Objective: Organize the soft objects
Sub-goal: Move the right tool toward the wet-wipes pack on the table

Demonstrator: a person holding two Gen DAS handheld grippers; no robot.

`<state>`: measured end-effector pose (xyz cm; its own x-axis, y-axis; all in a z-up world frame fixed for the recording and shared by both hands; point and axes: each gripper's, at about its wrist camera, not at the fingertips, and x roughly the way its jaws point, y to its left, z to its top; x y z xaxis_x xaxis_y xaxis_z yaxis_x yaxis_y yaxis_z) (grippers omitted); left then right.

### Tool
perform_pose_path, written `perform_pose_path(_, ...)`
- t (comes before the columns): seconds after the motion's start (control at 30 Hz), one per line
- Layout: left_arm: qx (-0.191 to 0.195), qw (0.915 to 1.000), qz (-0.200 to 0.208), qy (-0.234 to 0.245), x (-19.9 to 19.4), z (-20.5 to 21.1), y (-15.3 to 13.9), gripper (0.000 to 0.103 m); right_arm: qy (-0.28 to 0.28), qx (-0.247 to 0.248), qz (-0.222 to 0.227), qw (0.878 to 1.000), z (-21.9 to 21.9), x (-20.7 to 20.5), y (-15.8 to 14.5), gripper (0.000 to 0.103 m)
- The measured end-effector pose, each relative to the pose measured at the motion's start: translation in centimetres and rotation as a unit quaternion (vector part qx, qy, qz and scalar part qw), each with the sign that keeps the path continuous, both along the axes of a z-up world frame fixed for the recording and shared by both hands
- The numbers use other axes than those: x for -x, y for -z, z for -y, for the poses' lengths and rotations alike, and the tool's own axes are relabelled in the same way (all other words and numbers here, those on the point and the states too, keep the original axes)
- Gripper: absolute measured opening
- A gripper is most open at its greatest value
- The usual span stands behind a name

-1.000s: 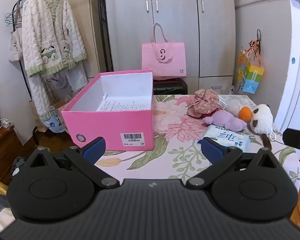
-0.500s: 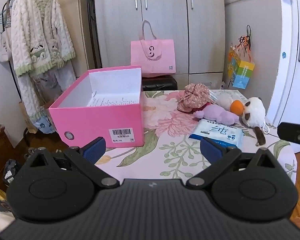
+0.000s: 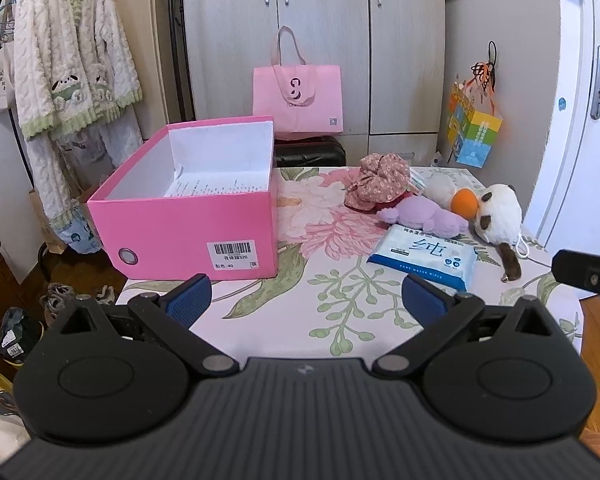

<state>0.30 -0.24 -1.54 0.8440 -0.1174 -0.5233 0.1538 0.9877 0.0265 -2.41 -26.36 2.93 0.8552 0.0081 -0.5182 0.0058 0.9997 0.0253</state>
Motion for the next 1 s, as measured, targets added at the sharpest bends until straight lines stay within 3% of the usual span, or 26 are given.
perform_pose_path(1.0,0.005,1.0000,-0.003,-0.001,0.11,-0.11,0.30,0.103,-0.010,0.012,0.013,1.000,-0.13,0.96,0.12,0.103)
